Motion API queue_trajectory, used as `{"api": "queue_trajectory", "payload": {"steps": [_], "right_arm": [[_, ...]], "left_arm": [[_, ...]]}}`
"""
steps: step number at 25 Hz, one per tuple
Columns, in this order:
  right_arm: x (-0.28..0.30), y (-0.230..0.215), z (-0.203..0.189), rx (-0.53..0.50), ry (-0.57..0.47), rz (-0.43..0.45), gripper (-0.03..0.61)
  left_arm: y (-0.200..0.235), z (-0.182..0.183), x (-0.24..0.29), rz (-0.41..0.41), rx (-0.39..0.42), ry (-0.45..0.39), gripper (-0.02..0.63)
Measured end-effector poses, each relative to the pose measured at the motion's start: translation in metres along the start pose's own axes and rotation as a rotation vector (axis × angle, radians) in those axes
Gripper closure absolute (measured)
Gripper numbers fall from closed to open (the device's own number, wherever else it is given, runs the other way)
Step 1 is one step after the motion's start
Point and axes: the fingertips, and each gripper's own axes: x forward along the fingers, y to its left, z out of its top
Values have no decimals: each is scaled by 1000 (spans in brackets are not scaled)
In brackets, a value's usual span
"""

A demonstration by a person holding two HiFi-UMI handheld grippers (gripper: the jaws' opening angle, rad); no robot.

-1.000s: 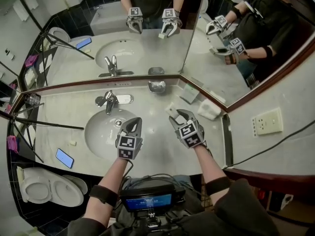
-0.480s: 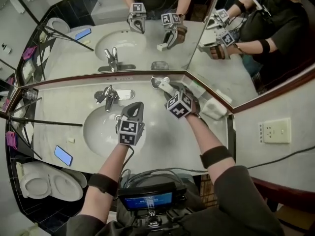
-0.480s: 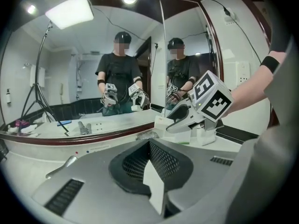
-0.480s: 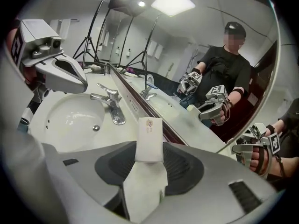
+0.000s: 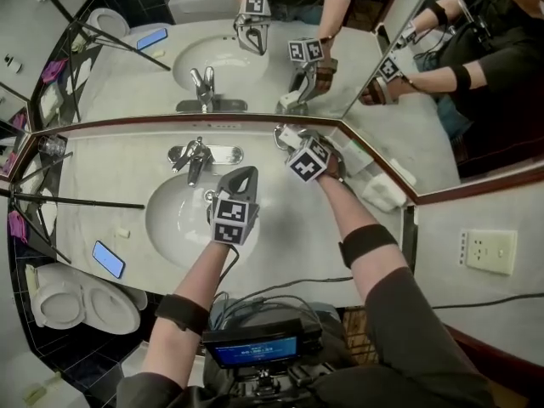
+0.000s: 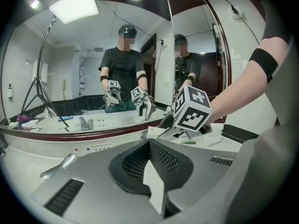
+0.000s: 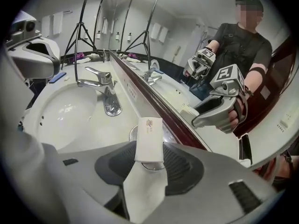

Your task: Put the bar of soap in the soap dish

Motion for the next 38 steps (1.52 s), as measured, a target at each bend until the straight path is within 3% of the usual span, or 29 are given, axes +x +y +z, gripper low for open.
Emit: {"api": "queue_trajectory", "payload": {"steps": [15,24,31,38], "right_arm": [[12,-3,1,12,11,-18,318],[-29,0,4,87,-82,-16,328],[-98,5,7,209,-255,-56,544],[-164,23,-21,404,-418,-81,560]], "left_arm": [[7,-13,0,5,-24,14,617],[4,-12,-8,6,-13,4,617],[-5,-5,-24,-5,-2,-11,617],[-13,-9,-48,-5,-25,-23,617]]}}
